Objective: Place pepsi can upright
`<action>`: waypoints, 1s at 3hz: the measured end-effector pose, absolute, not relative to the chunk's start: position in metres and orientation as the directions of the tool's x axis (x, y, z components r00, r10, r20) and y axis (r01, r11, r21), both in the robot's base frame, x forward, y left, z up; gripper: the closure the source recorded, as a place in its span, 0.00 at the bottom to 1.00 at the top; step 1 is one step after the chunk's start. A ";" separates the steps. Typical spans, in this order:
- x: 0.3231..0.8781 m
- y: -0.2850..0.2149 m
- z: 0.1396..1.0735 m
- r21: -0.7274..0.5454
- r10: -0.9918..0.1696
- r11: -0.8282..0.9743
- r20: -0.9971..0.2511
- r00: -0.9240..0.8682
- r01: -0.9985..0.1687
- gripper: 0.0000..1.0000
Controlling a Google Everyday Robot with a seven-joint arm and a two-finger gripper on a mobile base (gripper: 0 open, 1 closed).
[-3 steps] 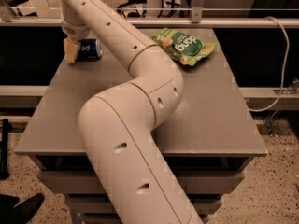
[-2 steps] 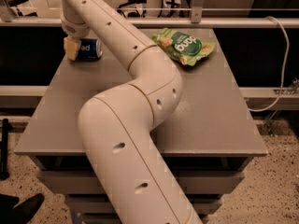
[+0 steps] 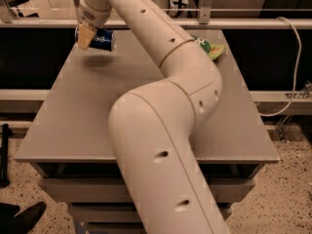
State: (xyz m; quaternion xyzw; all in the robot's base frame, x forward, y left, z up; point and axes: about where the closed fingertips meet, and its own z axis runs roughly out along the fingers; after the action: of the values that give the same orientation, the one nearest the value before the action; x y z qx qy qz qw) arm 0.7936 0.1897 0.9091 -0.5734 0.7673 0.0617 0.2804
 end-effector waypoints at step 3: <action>0.751 0.061 0.957 -0.195 -0.703 0.386 -0.695 -0.151 -0.902 1.00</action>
Offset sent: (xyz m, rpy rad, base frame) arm -0.0650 -0.1757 0.0607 0.2997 -0.0791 -0.0215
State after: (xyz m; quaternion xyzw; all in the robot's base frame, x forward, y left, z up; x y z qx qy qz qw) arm 0.7510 0.0614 0.9567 -0.5376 0.7464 0.1345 0.3685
